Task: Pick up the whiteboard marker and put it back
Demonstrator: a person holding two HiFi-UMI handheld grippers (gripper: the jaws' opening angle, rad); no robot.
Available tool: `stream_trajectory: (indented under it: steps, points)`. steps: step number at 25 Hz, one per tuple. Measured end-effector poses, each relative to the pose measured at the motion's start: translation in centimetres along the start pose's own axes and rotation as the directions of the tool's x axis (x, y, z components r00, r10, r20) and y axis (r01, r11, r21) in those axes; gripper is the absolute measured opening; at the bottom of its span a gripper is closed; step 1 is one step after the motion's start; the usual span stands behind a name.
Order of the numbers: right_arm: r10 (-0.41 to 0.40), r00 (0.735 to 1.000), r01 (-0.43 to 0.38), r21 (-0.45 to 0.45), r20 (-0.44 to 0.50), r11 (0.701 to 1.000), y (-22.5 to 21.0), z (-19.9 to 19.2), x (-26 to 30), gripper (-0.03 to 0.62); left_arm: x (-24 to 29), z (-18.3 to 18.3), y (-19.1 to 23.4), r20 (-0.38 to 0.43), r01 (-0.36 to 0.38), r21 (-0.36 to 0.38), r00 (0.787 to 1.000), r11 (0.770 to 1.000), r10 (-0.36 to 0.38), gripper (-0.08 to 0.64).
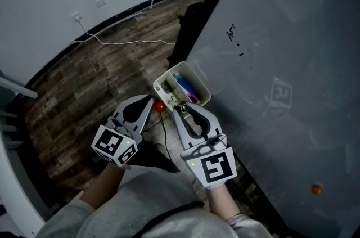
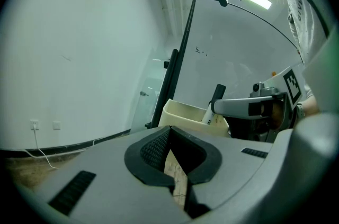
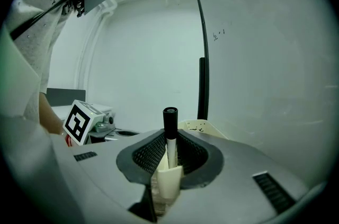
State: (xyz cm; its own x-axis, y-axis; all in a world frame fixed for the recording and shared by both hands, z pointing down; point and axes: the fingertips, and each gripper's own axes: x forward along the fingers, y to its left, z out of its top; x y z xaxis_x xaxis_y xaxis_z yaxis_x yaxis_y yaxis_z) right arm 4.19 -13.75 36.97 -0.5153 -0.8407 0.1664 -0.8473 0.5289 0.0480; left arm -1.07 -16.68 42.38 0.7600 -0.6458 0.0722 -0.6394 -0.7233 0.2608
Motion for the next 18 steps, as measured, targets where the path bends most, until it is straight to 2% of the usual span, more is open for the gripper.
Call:
stream_trajectory:
  steps: [18]
  points:
    - [0.006, 1.000, -0.005, -0.069, 0.009, 0.998, 0.16, -0.03, -0.01, 0.077, -0.04, -0.14, 0.30, -0.004, -0.011, -0.007, 1.000, 1.000, 0.011, 0.011]
